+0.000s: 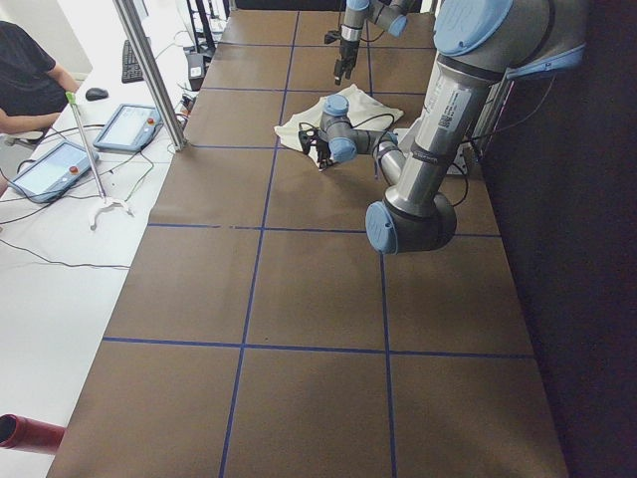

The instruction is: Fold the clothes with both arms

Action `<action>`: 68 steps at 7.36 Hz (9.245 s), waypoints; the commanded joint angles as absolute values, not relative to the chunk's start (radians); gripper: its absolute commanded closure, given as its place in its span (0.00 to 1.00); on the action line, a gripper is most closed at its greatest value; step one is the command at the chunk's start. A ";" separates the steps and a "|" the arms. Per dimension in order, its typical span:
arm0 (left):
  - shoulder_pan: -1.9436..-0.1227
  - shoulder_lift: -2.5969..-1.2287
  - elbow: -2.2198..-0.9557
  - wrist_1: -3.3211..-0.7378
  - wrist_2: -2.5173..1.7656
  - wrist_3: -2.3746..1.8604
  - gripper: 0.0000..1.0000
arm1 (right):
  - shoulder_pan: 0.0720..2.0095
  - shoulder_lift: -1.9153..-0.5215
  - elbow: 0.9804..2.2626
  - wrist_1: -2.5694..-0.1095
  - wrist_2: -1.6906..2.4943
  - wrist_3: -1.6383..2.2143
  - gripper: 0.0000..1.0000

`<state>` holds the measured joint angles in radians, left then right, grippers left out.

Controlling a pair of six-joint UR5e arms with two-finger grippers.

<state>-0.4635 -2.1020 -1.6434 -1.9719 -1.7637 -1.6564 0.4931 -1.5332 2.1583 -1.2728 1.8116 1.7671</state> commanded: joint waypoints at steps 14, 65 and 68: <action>-0.824 -2.178 -1.543 -2.132 -1.875 -1.480 0.57 | 0.394 -1.094 1.810 -1.359 1.667 1.944 0.01; -0.351 -1.958 -2.176 -1.726 -1.654 -1.998 1.00 | 0.438 -1.145 2.081 -1.558 1.696 1.956 1.00; -0.544 -2.072 -1.961 -1.735 -1.661 -1.803 1.00 | 0.648 -0.979 1.802 -1.548 1.859 1.806 1.00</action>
